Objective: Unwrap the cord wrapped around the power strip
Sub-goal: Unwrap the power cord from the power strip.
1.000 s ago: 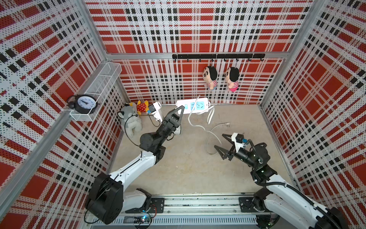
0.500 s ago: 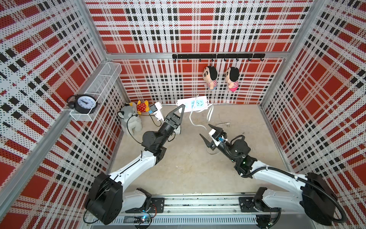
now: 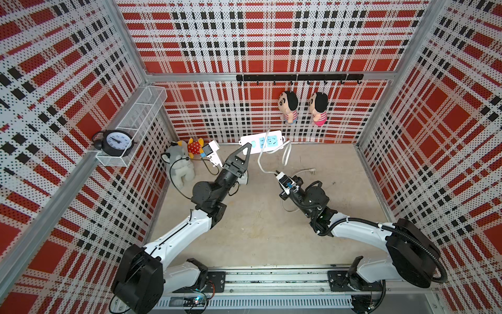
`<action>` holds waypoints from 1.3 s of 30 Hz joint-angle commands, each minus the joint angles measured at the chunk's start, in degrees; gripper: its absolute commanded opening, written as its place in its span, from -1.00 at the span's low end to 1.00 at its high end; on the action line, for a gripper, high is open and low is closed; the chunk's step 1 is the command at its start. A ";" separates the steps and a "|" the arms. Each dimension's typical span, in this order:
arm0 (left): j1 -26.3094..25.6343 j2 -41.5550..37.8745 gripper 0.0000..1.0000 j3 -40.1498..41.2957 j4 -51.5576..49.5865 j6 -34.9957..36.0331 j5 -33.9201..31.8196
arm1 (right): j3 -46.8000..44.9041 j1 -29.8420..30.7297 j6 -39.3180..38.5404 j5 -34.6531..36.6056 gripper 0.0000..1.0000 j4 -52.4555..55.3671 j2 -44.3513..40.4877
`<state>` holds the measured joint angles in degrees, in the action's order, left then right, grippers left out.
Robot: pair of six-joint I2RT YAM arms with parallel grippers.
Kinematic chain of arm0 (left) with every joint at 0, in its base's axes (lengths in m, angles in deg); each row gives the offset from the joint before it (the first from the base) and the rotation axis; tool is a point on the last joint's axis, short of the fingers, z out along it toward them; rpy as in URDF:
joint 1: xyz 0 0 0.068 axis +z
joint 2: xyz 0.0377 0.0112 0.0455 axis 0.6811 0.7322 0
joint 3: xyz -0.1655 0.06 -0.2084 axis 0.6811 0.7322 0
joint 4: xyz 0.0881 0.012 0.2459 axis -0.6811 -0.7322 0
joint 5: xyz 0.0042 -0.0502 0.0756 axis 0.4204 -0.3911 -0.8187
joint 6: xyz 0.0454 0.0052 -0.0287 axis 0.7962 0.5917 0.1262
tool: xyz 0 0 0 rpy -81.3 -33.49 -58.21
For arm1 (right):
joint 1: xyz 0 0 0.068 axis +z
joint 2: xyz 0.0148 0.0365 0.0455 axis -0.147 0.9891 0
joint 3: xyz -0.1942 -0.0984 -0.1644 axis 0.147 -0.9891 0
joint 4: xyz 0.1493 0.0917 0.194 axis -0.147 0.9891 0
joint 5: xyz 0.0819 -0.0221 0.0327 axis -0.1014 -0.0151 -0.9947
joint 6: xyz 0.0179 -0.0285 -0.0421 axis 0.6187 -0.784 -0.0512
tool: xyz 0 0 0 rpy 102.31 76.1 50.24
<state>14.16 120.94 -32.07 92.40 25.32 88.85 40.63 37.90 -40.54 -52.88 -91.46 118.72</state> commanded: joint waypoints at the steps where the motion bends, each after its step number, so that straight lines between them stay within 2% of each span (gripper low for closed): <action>1: -0.37 -1.36 -1.00 -0.24 0.77 1.30 -1.13 | -0.05 0.41 -1.73 -3.63 -1.00 0.79 -2.69; 6: 1.01 -2.02 -1.00 0.07 -3.75 5.35 -3.45 | -0.84 1.97 -1.32 -8.62 -1.00 12.16 -12.99; 11: 2.25 -1.36 -1.00 1.69 -4.01 6.06 -2.93 | 6.90 3.13 -1.30 -5.45 -1.00 32.62 -23.20; 14: 2.40 -1.15 -1.00 2.27 -4.07 6.75 -1.27 | 14.75 3.07 -1.77 -2.26 -1.00 43.76 -24.59; 18: 2.50 -1.76 -1.00 3.29 -4.44 7.62 2.95 | 28.35 0.86 -4.46 -0.12 -1.00 56.09 -19.97; 22: 2.54 -2.35 -1.00 3.56 -4.42 8.55 10.97 | 40.22 -7.60 -2.44 -6.24 -1.00 61.32 -12.70; 28: 1.86 -4.11 -1.00 3.61 -3.62 8.68 17.66 | 55.63 -15.95 -2.75 -13.91 -1.00 68.57 2.55; 34: 2.11 -3.98 -1.00 4.00 6.08 3.40 21.58 | 55.93 -23.49 2.61 -26.97 -1.00 67.23 12.66; 39: 2.57 -1.71 -1.00 3.36 16.60 -3.15 22.04 | 50.86 -24.37 3.60 -33.00 -1.00 67.04 18.19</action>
<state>16.30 118.61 -28.02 98.01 27.00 109.16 93.51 13.24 -38.10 -78.78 -25.36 135.51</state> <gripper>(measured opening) 0.372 0.078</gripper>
